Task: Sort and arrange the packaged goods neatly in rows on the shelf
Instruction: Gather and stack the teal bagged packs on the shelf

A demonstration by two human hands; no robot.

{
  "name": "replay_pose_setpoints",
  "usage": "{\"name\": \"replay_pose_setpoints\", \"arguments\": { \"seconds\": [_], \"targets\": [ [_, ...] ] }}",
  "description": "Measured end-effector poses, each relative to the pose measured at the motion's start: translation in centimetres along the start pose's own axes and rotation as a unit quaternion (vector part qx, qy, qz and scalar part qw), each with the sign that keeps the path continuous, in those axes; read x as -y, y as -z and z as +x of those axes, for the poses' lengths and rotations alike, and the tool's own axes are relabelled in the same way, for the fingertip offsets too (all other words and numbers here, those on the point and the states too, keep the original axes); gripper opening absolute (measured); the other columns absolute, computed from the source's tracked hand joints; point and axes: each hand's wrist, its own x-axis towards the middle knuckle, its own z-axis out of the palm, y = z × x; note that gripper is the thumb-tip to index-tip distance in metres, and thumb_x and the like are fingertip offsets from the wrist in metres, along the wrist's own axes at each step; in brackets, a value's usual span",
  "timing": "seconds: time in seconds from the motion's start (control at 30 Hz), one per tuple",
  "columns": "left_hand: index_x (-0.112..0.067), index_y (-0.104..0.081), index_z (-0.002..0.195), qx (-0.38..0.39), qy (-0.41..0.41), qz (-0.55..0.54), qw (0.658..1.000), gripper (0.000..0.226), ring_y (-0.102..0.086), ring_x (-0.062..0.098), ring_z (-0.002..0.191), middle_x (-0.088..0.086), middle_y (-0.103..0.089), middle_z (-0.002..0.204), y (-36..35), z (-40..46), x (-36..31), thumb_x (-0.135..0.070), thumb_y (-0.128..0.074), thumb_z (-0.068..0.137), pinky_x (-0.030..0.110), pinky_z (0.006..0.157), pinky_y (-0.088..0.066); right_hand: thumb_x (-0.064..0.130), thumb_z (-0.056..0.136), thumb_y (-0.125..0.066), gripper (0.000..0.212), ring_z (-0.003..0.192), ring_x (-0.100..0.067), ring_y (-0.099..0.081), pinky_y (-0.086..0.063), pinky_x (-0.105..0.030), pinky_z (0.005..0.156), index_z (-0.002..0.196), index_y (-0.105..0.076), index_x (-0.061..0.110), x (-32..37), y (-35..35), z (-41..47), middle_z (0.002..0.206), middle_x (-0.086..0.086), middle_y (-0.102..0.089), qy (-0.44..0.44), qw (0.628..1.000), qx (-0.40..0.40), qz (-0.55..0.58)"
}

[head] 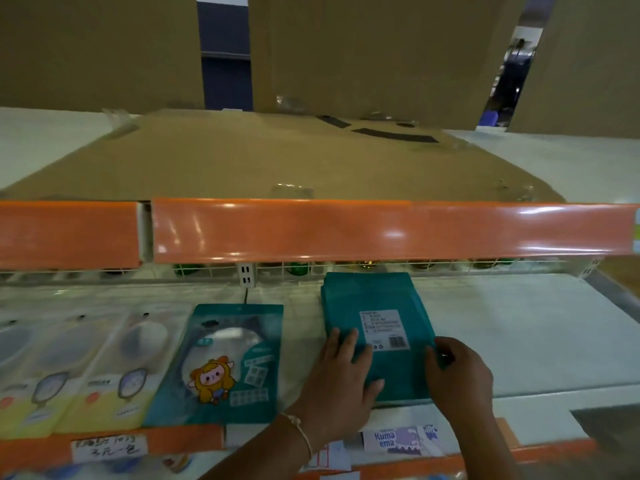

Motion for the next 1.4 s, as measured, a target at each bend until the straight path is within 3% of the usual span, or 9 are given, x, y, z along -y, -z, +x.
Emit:
{"name": "replay_pose_setpoints", "arguments": {
  "seconds": [0.33, 0.5, 0.77, 0.9, 1.0, 1.1, 1.2, 1.27, 1.4],
  "targets": [
    [-0.019, -0.019, 0.151, -0.032, 0.039, 0.034, 0.998, 0.071, 0.012, 0.032, 0.147, 0.008, -0.001, 0.161, -0.6, 0.3, -1.2, -0.058, -0.02, 0.092, 0.043, 0.12, -0.001, 0.016, 0.095, -0.055, 0.028, 0.089, -0.017, -0.06, -0.051, -0.037, 0.087, 0.122, -0.063, 0.017, -0.8, 0.7, 1.4, 0.108, -0.006, -0.07, -0.026, 0.996, 0.046, 0.066],
    [-0.019, -0.02, 0.151, -0.047, 0.042, 0.027, 0.998, 0.074, 0.008, 0.032, 0.147, 0.009, -0.005, 0.161, -0.5, 0.6, -1.3, -0.062, -0.023, 0.09, 0.042, 0.119, 0.0, 0.013, 0.096, -0.052, 0.032, 0.076, -0.011, -0.059, -0.051, -0.029, 0.072, 0.126, -0.06, 0.02, -0.7, 1.0, 1.3, 0.085, 0.004, -0.065, -0.043, 0.992, 0.048, 0.112],
    [-0.019, -0.018, 0.148, -0.079, -0.008, 0.082, 0.993, 0.086, 0.001, 0.035, 0.147, 0.011, -0.015, 0.157, -0.6, 1.9, -1.8, -0.07, -0.044, 0.083, 0.054, 0.118, 0.003, 0.009, 0.095, -0.053, 0.031, 0.074, -0.005, -0.059, -0.053, -0.024, 0.064, 0.123, -0.063, 0.019, -0.2, 2.0, 1.3, 0.083, 0.007, -0.062, -0.041, 0.98, 0.038, 0.189],
    [-0.009, -0.039, 0.142, -0.157, -0.037, 0.115, 0.98, 0.072, -0.036, 0.039, 0.136, 0.017, -0.042, 0.145, -1.6, 2.6, -1.7, -0.042, -0.064, 0.082, 0.056, 0.114, -0.025, 0.01, 0.095, -0.057, 0.024, 0.077, -0.009, -0.065, -0.05, -0.018, 0.056, 0.115, -0.065, 0.021, 0.5, 2.5, 1.0, 0.081, 0.008, -0.069, -0.039, 0.963, 0.049, 0.264],
    [-0.009, -0.059, 0.127, -0.231, -0.041, 0.1, 0.967, 0.07, -0.061, 0.03, 0.115, 0.01, -0.064, 0.122, -1.3, 2.9, -1.4, -0.025, -0.082, 0.062, 0.046, 0.102, -0.045, 0.016, 0.095, -0.058, 0.017, 0.08, -0.01, -0.068, -0.052, -0.02, 0.061, 0.107, -0.065, 0.026, 1.4, 2.7, 0.7, 0.08, 0.004, -0.071, -0.043, 0.938, 0.049, 0.34],
    [-0.008, -0.055, 0.13, -0.306, -0.047, 0.03, 0.951, 0.063, -0.062, 0.028, 0.109, 0.011, -0.064, 0.119, -0.4, 2.9, -0.4, -0.017, -0.073, 0.07, 0.044, 0.101, -0.046, 0.024, 0.096, -0.056, 0.012, 0.077, -0.011, -0.069, -0.055, -0.03, 0.069, 0.1, -0.068, 0.024, 2.1, 2.6, 0.3, 0.079, 0.005, -0.072, -0.064, 0.913, 0.045, 0.4],
    [-0.016, -0.047, 0.138, -0.341, -0.014, -0.133, 0.931, 0.05, -0.055, 0.017, 0.113, 0.005, -0.058, 0.127, 1.3, 2.0, -0.2, -0.025, -0.043, 0.088, 0.021, 0.101, -0.041, 0.023, 0.097, -0.055, 0.016, 0.074, -0.018, -0.07, -0.054, -0.033, 0.066, 0.094, -0.069, 0.015, 2.4, 2.2, -0.5, 0.084, -0.007, -0.073, -0.086, 0.897, 0.099, 0.422],
    [-0.018, -0.051, 0.136, -0.356, 0.008, -0.225, 0.907, 0.043, -0.056, 0.007, 0.106, -0.001, -0.061, 0.123, 2.2, 1.5, -0.2, -0.027, -0.043, 0.095, 0.008, 0.094, -0.039, 0.021, 0.095, -0.057, 0.016, 0.072, -0.019, -0.071, -0.056, -0.035, 0.065, 0.091, -0.07, 0.012, 2.8, 1.7, -1.1, 0.081, -0.008, -0.073, -0.07, 0.9, 0.166, 0.398],
    [-0.026, -0.062, 0.105, -0.359, 0.081, -0.432, 0.823, 0.022, -0.056, 0.006, 0.066, -0.01, -0.064, 0.078, 3.6, 0.4, -0.6, -0.042, -0.049, 0.097, 0.024, 0.061, -0.046, 0.022, 0.095, -0.057, 0.015, 0.074, -0.017, -0.073, -0.059, -0.034, 0.062, 0.092, -0.069, 0.015, 4.4, 0.4, -2.3, 0.084, -0.007, -0.074, -0.027, 0.904, 0.262, 0.338]
  ]
}}
